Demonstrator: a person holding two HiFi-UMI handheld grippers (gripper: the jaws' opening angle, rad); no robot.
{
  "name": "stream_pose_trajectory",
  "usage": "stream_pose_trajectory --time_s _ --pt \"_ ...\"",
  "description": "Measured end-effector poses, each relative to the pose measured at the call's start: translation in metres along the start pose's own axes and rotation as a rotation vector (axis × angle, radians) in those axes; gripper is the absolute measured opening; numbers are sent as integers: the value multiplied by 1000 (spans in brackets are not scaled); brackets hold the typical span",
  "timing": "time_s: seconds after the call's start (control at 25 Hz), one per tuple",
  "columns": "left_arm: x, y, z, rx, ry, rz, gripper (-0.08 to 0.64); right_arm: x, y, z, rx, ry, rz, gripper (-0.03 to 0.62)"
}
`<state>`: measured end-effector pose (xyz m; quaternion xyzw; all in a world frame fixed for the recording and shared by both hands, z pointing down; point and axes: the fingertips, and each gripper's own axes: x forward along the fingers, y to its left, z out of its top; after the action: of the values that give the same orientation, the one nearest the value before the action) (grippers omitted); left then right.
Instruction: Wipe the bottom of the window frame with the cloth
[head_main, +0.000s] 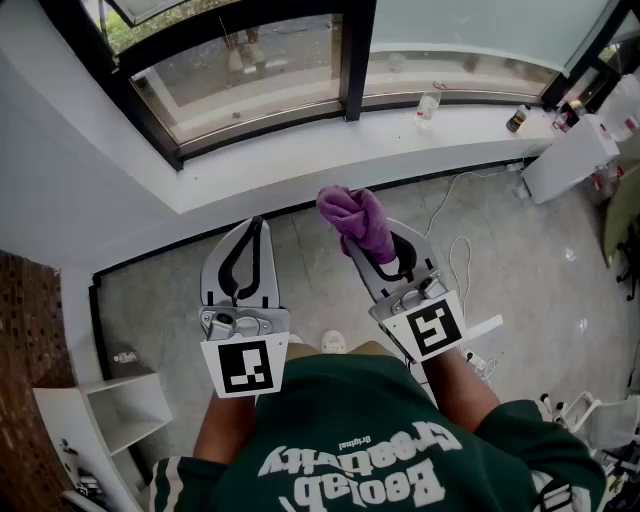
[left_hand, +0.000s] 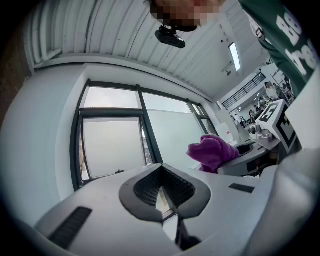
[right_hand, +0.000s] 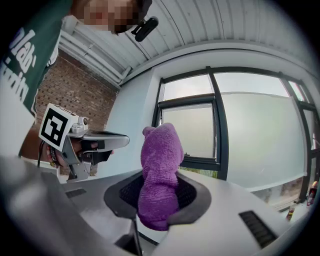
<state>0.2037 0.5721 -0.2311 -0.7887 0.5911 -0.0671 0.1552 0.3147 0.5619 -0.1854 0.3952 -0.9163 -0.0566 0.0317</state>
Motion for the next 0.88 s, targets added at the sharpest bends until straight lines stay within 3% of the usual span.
stream_pose_trajectory --time_s 0.88 --pt "16 34 -14 -26 17 71 9 34 -13 -16 48 7 21 117"
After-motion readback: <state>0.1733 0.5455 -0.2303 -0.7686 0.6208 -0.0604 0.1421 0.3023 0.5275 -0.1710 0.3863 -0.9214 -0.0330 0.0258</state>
